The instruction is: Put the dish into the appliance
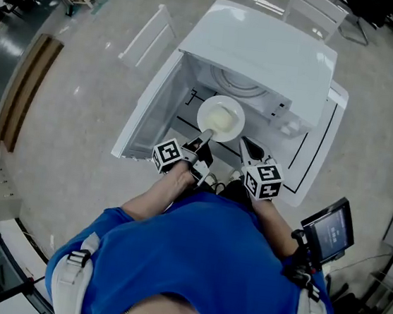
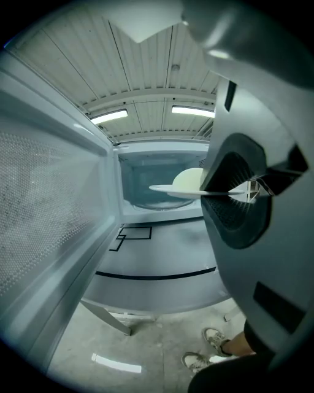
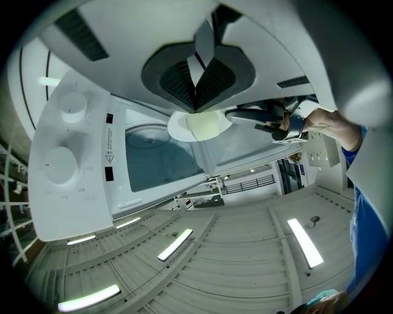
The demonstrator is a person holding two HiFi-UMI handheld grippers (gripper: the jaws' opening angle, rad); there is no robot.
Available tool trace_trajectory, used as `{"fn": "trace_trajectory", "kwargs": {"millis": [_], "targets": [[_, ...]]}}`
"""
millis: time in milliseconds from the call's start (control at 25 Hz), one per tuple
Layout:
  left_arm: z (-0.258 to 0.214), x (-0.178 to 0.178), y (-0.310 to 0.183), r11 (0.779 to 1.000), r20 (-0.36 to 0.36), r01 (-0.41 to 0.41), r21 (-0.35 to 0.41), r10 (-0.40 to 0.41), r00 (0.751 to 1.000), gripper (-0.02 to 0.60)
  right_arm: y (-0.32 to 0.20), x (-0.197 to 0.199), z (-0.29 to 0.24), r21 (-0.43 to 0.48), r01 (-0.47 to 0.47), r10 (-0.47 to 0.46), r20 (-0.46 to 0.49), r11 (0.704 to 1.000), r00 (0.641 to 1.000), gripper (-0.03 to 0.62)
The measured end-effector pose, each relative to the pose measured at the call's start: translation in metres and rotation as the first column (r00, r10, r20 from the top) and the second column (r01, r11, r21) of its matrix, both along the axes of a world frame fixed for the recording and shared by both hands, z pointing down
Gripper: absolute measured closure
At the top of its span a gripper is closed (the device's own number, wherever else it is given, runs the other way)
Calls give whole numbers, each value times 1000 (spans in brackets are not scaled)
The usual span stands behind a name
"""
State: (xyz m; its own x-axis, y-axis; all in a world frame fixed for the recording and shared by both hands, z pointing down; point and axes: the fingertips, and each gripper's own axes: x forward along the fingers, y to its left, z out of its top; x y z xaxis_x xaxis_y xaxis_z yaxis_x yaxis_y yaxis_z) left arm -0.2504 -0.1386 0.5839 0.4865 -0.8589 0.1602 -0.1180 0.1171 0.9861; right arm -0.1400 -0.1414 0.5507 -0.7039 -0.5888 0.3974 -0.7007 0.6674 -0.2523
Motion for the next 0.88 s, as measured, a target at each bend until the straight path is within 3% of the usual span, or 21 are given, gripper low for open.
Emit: {"fn": "trace_trajectory", "kwargs": {"millis": [880], "targets": [[27,10,-77,996,11,65,-64,-65,998,563,-28,21,17,-45,10,-11,-4,999,1000,592]]}}
